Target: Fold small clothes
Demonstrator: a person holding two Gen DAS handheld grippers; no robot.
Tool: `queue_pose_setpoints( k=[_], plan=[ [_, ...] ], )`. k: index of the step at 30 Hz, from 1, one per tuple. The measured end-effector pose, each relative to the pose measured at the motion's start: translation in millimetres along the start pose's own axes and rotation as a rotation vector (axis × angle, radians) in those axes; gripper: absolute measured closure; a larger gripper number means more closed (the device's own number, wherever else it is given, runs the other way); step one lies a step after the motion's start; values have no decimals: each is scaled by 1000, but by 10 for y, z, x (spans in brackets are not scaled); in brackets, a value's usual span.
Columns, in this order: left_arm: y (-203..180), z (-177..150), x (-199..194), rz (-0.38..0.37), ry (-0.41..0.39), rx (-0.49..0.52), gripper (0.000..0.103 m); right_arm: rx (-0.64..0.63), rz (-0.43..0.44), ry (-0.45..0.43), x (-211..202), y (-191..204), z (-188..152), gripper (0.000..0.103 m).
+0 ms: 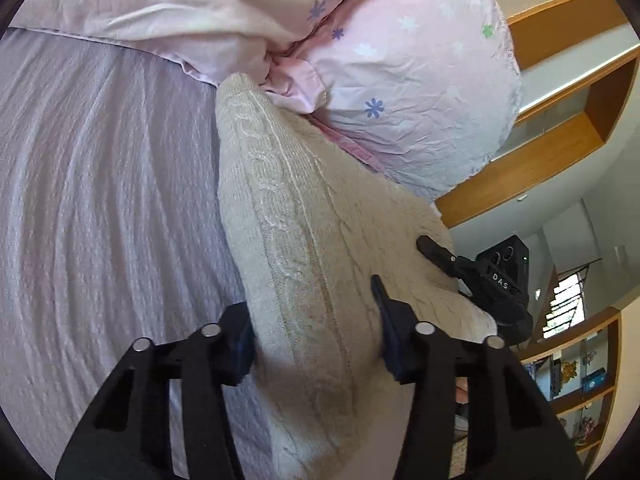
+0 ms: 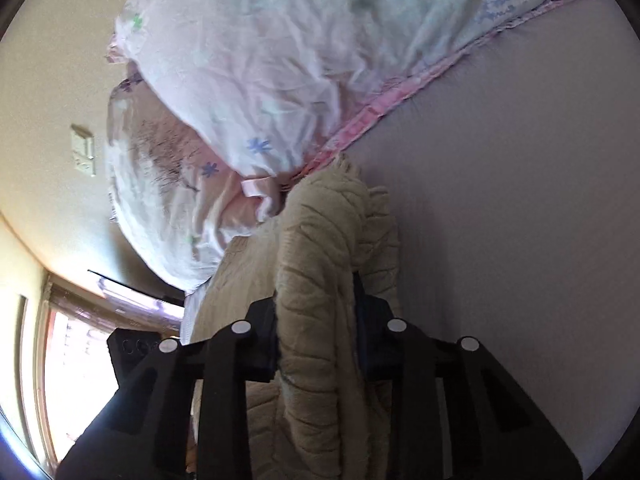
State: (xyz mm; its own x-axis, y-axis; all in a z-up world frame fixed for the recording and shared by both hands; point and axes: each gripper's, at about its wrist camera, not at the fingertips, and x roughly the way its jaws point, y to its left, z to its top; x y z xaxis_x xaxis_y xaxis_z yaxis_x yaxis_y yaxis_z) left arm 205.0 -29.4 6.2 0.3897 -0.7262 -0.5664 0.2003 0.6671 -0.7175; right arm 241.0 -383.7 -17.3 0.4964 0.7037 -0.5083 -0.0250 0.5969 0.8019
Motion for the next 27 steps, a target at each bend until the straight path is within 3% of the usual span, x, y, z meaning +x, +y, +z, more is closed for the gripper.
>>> queue_pose_setpoints(
  k=[2,4,6,7,9,10,12,13,15,16,17,18,20,22,25,27],
  plan=[
    [-27,-32,-205,3,-22,56,57,-79,63,34,96,278,-115,76],
    [-46,-50,-505,84,-76,151,57,-161,77,76,266,536,-220,76],
    [24,-28,-718,195,-105,194,52,-266,17,97,524,770,-314,68],
    [96,-13,-778,250,-106,183,49,-292,-52,90,611,814,-330,59],
    [232,-20,-906,312,-98,126,48,-265,-135,37,567,764,-307,51],
    [249,-62,-999,328,-134,116,47,-222,-102,-8,431,695,-281,51],
    [203,-152,-1192,367,-223,173,34,-186,-26,-50,229,637,-252,51],
    [103,-201,-1245,376,-261,214,28,-197,-23,-42,190,647,-256,51],
    [-45,-280,-1309,344,-302,279,26,-233,-54,11,272,716,-319,51],
    [-144,-329,-1281,317,-304,313,22,-256,-68,47,374,768,-367,58],
    [-243,-339,-1188,304,-291,342,20,-305,-98,82,490,830,-437,92],
    [-317,-355,-1095,301,-267,369,20,-369,-176,73,554,900,-499,94],
    [-380,-402,-908,311,-214,407,20,-430,-307,-25,512,945,-535,95],
    [-384,-444,-742,300,-168,417,24,-373,-428,-111,443,855,-429,95],
    [-398,-546,-667,322,-162,446,24,-339,-463,-73,459,785,-427,89],
    [-406,-574,-676,333,-169,454,24,-338,-446,-132,257,883,-527,80]
  ],
)
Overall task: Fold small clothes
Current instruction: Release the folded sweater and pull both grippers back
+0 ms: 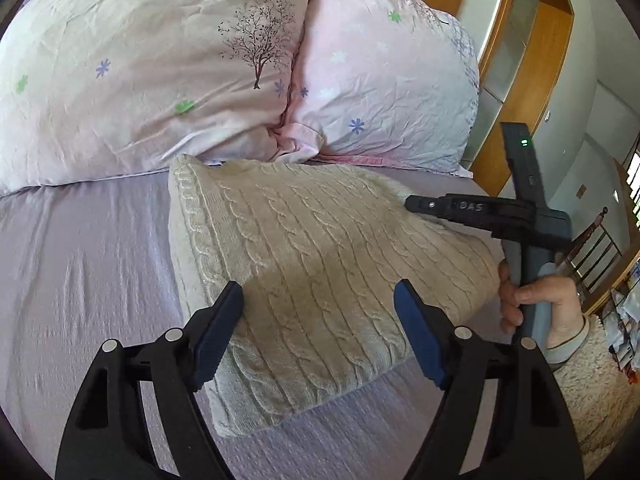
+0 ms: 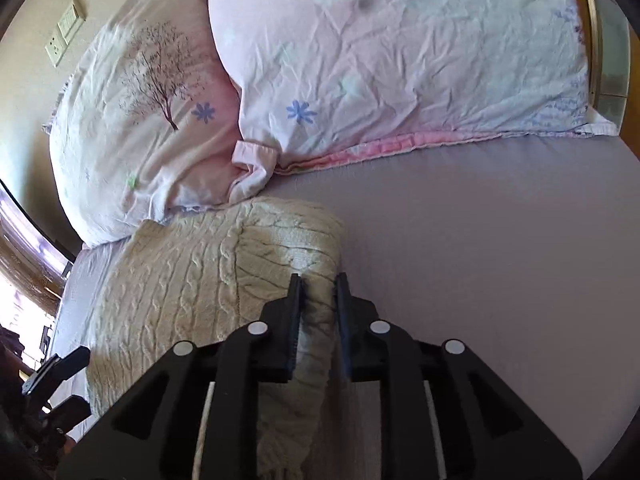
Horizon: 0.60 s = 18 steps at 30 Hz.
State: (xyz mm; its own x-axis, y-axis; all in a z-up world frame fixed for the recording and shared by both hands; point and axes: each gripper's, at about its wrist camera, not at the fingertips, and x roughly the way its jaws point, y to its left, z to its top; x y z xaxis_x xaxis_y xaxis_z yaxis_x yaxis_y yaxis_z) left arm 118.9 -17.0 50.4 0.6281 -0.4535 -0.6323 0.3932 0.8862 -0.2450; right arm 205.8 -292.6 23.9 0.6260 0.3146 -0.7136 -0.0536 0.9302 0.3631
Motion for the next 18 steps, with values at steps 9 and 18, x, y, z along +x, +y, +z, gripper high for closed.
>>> queue_pose_setpoints(
  k=[9,18],
  plan=[
    [178,-249,-449,-3,-68,-157,7,-62,378,94,-374,368,-562,50],
    [197,-557,-537,158,45,-215,1,-132,163,-44,-749,424,-856,4]
  ],
)
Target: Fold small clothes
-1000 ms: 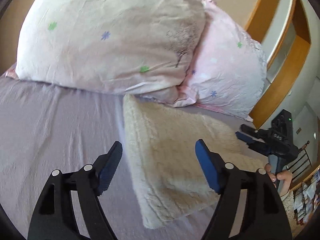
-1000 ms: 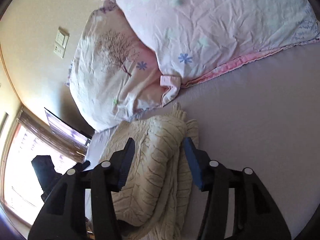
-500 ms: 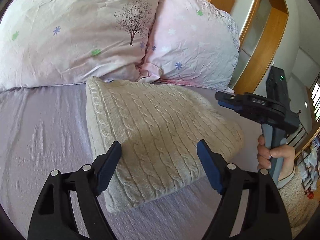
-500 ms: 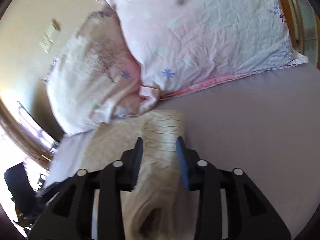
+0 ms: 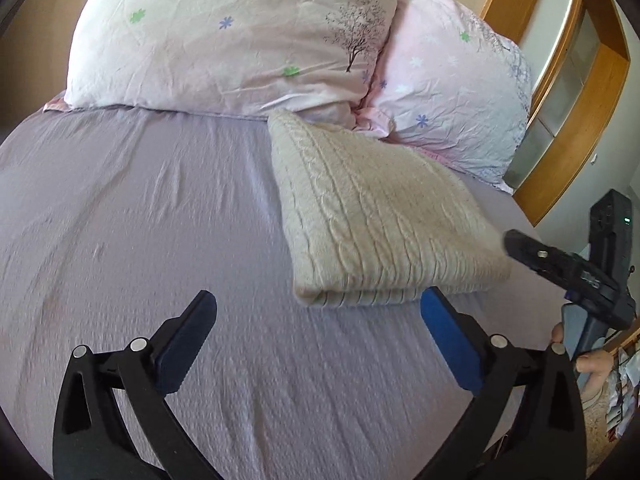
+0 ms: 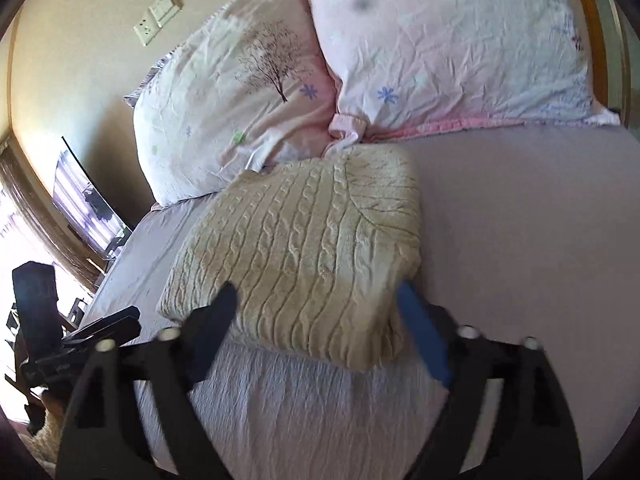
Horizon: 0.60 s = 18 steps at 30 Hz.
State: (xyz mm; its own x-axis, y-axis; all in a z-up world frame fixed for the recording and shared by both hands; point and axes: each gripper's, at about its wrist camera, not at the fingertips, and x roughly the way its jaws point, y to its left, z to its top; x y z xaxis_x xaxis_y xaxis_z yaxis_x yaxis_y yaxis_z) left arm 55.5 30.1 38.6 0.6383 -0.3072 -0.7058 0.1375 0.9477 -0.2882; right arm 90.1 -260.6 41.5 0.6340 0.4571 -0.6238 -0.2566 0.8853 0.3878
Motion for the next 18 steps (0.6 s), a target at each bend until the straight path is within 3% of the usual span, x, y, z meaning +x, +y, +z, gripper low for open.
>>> queue_pose_setpoints(
  k=[2,4,7,9,15,18],
  plan=[
    [-24,-45,59,31,39,11,1,-65,-77,-17,-159,58,-103,2],
    [-87,-72,147,97,76,47,1,-112,-254,-4,-161,131,-200,2],
    [-165,-120,270,149,108,93,1,-186,-399,48,-38,193,-342,2],
    [-186,-150,333,151,125,100,1,-208,-408,83,44,196,-433,2],
    [-295,-189,487,259,149,176,1,-179,-408,168,315,184,-478,2],
    [-285,-186,502,260,135,177,1,-175,-415,182,365,186,-507,2]
  ],
)
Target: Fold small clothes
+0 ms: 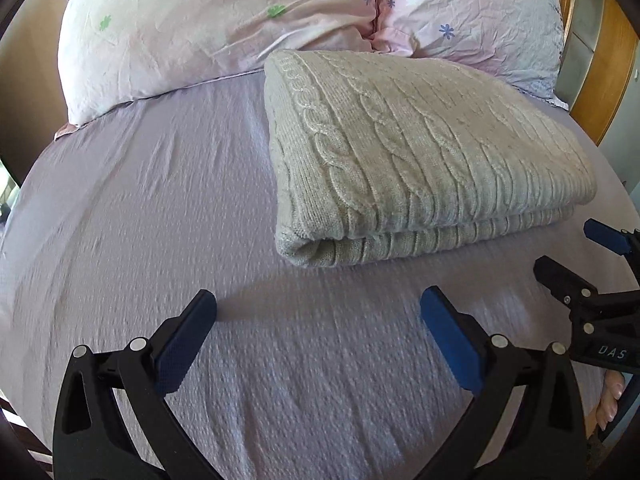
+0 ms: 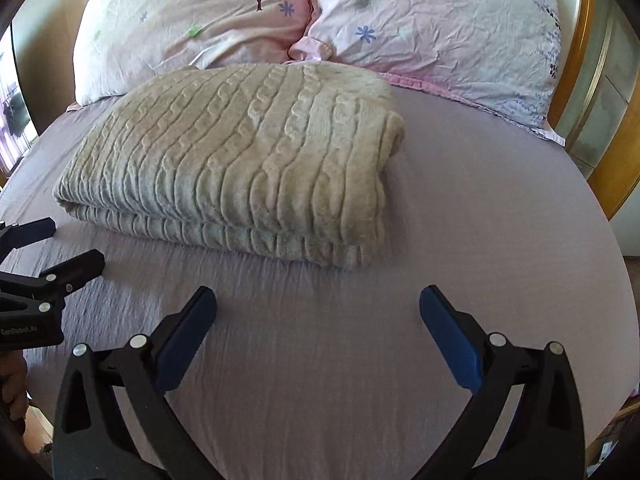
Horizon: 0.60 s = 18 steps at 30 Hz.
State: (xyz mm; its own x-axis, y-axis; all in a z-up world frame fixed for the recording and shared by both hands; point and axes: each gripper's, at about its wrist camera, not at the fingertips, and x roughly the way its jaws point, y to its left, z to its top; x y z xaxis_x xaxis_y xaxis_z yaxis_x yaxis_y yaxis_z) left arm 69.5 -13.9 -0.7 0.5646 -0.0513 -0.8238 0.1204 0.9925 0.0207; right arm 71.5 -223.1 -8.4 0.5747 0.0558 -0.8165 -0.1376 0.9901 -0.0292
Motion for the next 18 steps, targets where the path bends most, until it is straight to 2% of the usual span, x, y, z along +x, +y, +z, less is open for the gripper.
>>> queue_pose_setpoints(
  k=[3,18],
  plan=[
    [3,-18,6,-1,-25,1,1,33,38,10,18,-48,-13,2],
    [10,-19,3,2,-33,3,1,27,35,-1,2,-36,-23,2]
  ],
)
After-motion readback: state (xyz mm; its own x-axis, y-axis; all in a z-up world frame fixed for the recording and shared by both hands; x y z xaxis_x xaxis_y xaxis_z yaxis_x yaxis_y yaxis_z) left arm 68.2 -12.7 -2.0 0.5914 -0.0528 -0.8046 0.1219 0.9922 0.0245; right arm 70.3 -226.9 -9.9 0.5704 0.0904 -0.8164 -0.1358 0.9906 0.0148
